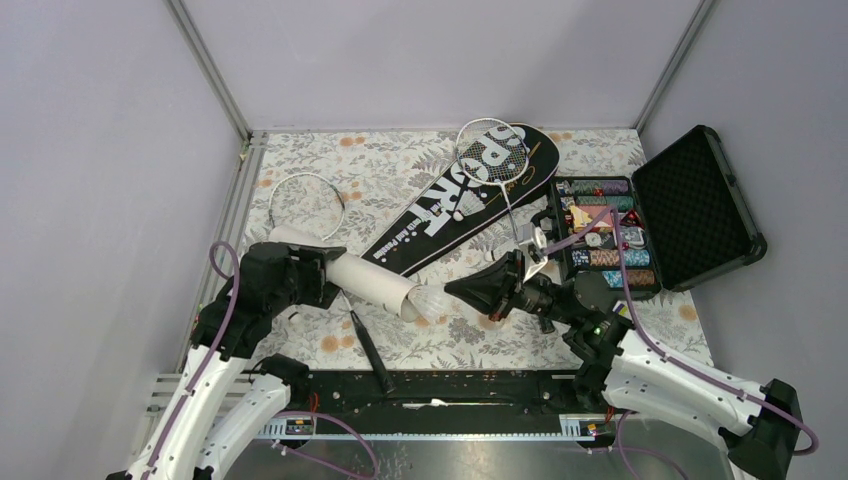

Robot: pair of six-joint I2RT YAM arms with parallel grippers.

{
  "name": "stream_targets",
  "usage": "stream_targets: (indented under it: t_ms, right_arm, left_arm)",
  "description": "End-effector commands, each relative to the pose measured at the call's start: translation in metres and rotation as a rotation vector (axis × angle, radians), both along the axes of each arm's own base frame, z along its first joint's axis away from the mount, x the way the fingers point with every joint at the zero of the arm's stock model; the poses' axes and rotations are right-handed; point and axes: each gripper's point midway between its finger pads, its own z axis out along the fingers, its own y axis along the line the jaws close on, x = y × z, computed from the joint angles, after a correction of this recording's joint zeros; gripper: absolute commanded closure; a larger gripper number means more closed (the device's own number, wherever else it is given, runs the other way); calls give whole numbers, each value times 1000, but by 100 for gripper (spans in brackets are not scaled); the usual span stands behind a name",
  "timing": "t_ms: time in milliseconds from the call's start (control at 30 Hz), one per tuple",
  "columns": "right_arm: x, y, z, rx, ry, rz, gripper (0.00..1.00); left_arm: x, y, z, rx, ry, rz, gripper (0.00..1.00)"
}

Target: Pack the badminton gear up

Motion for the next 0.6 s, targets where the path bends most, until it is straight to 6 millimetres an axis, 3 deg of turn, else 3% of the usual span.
stream_targets:
  t_ms: [0,200,567]
  right_arm:
    - [12,0,43,130,-98,-58,100]
    - [15,13,51,120,-105,-55,100]
    - [18,37,34,86,-45,-69,100]
  left_arm:
    - [10,-7,25,-68,-71,3,67]
    - [12,-7,27,-79,-67,13,68]
    - [17,-7,28,-87,-40,39,68]
